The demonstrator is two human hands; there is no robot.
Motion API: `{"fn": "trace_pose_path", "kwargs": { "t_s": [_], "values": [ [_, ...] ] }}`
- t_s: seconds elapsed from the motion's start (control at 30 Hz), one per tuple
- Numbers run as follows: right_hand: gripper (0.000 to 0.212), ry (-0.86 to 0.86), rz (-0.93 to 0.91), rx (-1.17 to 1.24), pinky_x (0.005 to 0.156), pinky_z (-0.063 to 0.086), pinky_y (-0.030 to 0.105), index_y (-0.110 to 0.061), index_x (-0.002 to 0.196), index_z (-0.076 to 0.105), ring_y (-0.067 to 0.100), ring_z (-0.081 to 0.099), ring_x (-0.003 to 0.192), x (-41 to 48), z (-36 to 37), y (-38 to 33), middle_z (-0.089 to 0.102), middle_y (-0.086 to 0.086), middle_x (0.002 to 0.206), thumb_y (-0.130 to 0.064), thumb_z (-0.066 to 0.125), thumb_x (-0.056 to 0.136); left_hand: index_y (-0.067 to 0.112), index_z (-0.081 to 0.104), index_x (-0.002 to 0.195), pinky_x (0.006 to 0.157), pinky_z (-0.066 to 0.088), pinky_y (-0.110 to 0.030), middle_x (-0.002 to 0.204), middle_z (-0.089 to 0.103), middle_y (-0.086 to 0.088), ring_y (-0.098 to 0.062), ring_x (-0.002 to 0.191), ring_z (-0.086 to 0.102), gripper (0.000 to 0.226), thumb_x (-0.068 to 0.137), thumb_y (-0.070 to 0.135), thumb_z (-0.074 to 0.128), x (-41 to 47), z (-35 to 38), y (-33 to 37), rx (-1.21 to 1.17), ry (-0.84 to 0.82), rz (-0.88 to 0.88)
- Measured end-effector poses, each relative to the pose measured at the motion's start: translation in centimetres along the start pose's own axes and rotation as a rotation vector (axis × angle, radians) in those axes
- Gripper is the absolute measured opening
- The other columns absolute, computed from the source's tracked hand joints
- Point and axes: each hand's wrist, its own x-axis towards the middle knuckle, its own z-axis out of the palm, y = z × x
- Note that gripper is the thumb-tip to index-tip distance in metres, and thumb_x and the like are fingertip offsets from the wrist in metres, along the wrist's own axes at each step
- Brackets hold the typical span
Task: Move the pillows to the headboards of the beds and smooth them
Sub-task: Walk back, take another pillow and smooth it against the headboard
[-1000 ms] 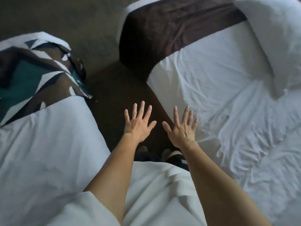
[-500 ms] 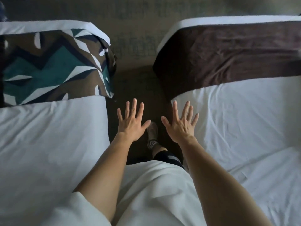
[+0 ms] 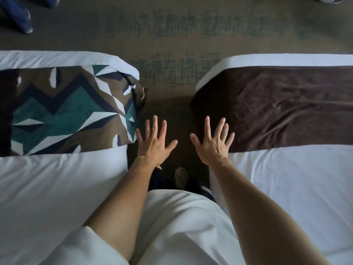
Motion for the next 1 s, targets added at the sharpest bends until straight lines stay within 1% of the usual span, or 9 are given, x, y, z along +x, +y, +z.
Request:
{"fn": "trace_pose_path", "kwargs": {
  "t_s": [0.07, 0.2, 0.37, 0.5, 0.6, 0.7, 0.77, 0.87, 1.0],
  "values": [
    [0.084, -0.007, -0.026, -0.008, 0.123, -0.009, 0.061, -0.036, 0.160, -0.019, 0.038, -0.017, 0.156, 2.1, -0.9, -0.9, -0.026, 0.020, 0.166, -0.078, 0.016, 0.095, 0.027, -0.011, 0.162, 0.121, -0.004, -0.062, 0.168, -0.026, -0.007, -0.032, 0.156, -0.018, 0.088, 0.096, 0.076, 0.022, 1.9, -1.2, -0.5, -0.005, -0.001, -0.015],
    [0.084, -0.015, -0.045, -0.014, 0.123, -0.009, 0.061, -0.036, 0.160, -0.019, 0.038, -0.017, 0.156, 6.6, -3.1, -3.4, -0.027, 0.021, 0.165, -0.078, 0.017, 0.096, 0.027, -0.010, 0.162, 0.123, 0.002, -0.067, 0.167, -0.028, -0.006, -0.031, 0.156, -0.019, 0.090, 0.095, 0.077, 0.022, 6.8, -3.9, -1.8, -0.008, -0.010, -0.003],
    [0.085, 0.006, -0.020, -0.004, 0.123, -0.009, 0.062, -0.036, 0.160, -0.018, 0.038, -0.017, 0.156, 12.9, -6.1, -7.5, -0.026, 0.021, 0.165, -0.079, 0.016, 0.095, 0.026, -0.009, 0.163, 0.121, -0.005, -0.064, 0.168, -0.027, -0.006, -0.031, 0.155, -0.021, 0.090, 0.096, 0.076, 0.024, 13.8, -8.6, -3.7, 0.014, 0.024, 0.046],
    [0.085, 0.031, 0.028, 0.036, 0.123, -0.010, 0.062, -0.035, 0.160, -0.020, 0.038, -0.018, 0.155, 18.0, -9.0, -11.6, -0.026, 0.022, 0.165, -0.078, 0.016, 0.095, 0.026, -0.011, 0.162, 0.122, 0.002, -0.067, 0.167, -0.028, -0.007, -0.032, 0.155, -0.021, 0.091, 0.095, 0.077, 0.022, 20.1, -13.0, -5.6, 0.043, 0.036, 0.100],
    [0.085, 0.052, 0.055, 0.061, 0.122, -0.011, 0.062, -0.035, 0.159, -0.021, 0.038, -0.019, 0.155, 21.6, -11.4, -14.6, -0.027, 0.022, 0.165, -0.078, 0.016, 0.096, 0.025, -0.011, 0.162, 0.122, -0.002, -0.065, 0.168, -0.026, -0.008, -0.033, 0.156, -0.019, 0.090, 0.096, 0.076, 0.023, 24.4, -17.0, -6.8, 0.076, 0.044, 0.147],
    [0.085, 0.074, 0.068, 0.075, 0.121, -0.012, 0.061, -0.036, 0.159, -0.022, 0.038, -0.018, 0.155, 24.9, -13.7, -17.1, -0.028, 0.021, 0.165, -0.079, 0.015, 0.095, 0.025, -0.012, 0.162, 0.122, -0.007, -0.065, 0.167, -0.027, -0.007, -0.032, 0.155, -0.022, 0.089, 0.097, 0.075, 0.022, 28.6, -20.4, -7.9, 0.100, 0.053, 0.183],
    [0.085, 0.084, 0.069, 0.068, 0.121, -0.012, 0.062, -0.037, 0.158, -0.023, 0.038, -0.019, 0.155, 26.8, -15.0, -17.9, -0.029, 0.021, 0.164, -0.080, 0.013, 0.094, 0.025, -0.012, 0.162, 0.121, -0.010, -0.065, 0.167, -0.028, -0.006, -0.032, 0.154, -0.023, 0.089, 0.097, 0.075, 0.023, 31.0, -22.1, -8.3, 0.096, 0.064, 0.199],
    [0.085, 0.087, 0.093, 0.062, 0.122, -0.012, 0.062, -0.037, 0.157, -0.025, 0.038, -0.020, 0.155, 29.6, -16.8, -18.9, -0.030, 0.021, 0.164, -0.081, 0.009, 0.093, 0.026, -0.009, 0.162, 0.120, -0.010, -0.066, 0.168, -0.026, -0.005, -0.032, 0.155, -0.021, 0.089, 0.096, 0.075, 0.023, 34.3, -23.9, -8.6, 0.094, 0.080, 0.216],
    [0.084, 0.089, 0.106, 0.075, 0.122, -0.013, 0.061, -0.037, 0.158, -0.023, 0.038, -0.020, 0.155, 33.0, -18.9, -19.0, -0.030, 0.019, 0.165, -0.080, 0.010, 0.094, 0.028, -0.009, 0.162, 0.120, -0.010, -0.066, 0.168, -0.027, -0.003, -0.030, 0.155, -0.022, 0.089, 0.096, 0.077, 0.023, 38.1, -25.4, -8.0, 0.103, 0.061, 0.202]
  ]
}}
